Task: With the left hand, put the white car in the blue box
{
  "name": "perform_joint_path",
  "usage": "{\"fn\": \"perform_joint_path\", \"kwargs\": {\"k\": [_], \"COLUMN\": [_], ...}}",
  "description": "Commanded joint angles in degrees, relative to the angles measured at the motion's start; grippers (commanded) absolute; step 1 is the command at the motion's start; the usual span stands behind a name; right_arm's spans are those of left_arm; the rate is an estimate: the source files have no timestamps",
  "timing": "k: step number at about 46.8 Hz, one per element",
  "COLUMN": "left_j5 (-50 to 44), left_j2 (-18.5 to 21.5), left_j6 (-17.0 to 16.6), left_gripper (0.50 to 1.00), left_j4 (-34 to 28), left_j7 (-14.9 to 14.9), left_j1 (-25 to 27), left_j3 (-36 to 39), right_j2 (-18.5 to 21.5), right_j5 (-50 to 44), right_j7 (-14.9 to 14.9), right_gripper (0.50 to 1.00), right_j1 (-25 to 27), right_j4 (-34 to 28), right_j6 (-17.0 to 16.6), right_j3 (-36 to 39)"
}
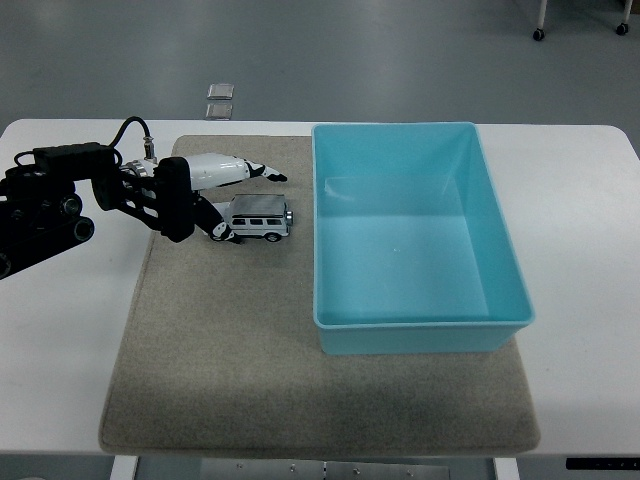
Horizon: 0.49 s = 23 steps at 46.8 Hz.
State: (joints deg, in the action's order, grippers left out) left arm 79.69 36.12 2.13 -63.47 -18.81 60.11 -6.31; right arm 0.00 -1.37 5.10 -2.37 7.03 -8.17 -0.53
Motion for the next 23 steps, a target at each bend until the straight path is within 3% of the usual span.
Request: {"fn": "perform_joint_path", "kwargs": {"k": [1, 5, 9, 12, 16, 18, 23], "left_j5": [0.46, 0.55, 0.55, 0.55, 0.47, 0.55, 0.55], "left_j2": [-0.18, -0.79, -0.88, -0.88, -0.88, -0.88, -0.97], "left_j6": [-0.11, -0.11, -0.11, -0.11, -0.11, -0.11, -0.11], "left_gripper": [0.900, 0.894, 0.851, 0.784, 0.774, 0.744, 0.739], "left_j4": [0.01, 0.27, 0.63, 0.71, 0.80, 0.89, 1.77], "left_j7": [0.00, 0.00, 0.35, 0.44, 0.44, 0.44, 0.44], "left_j1": [0.10, -0.08, 0.10, 0.10, 0.27, 0.27, 0.45], "left_j3": [0.07, 0.51, 0.95, 1.13, 1.74, 1.74, 1.74], "right_j2": [0.00, 0.00, 0.00, 0.00, 0.00, 0.00, 0.00], "right_j5": [-0.04, -0.04, -0.04, 0.05, -0.04, 0.05, -0.04], "right_j7": [0.00, 0.00, 0.00, 0.00, 0.00, 0.00, 0.00], "right_gripper": [0.936, 0.936, 0.936, 0.936, 0.936, 0.936, 0.936], "right_j1": [0.00, 0.00, 0.00, 0.00, 0.00, 0.00, 0.00], "right_j4": [0.00, 0.00, 0.00, 0.00, 0.00, 0.00, 0.00], "right_j6": [0.00, 0.00, 0.00, 0.00, 0.00, 0.00, 0.00], "right_j3": [0.00, 0.00, 0.00, 0.00, 0.00, 0.00, 0.00]}}
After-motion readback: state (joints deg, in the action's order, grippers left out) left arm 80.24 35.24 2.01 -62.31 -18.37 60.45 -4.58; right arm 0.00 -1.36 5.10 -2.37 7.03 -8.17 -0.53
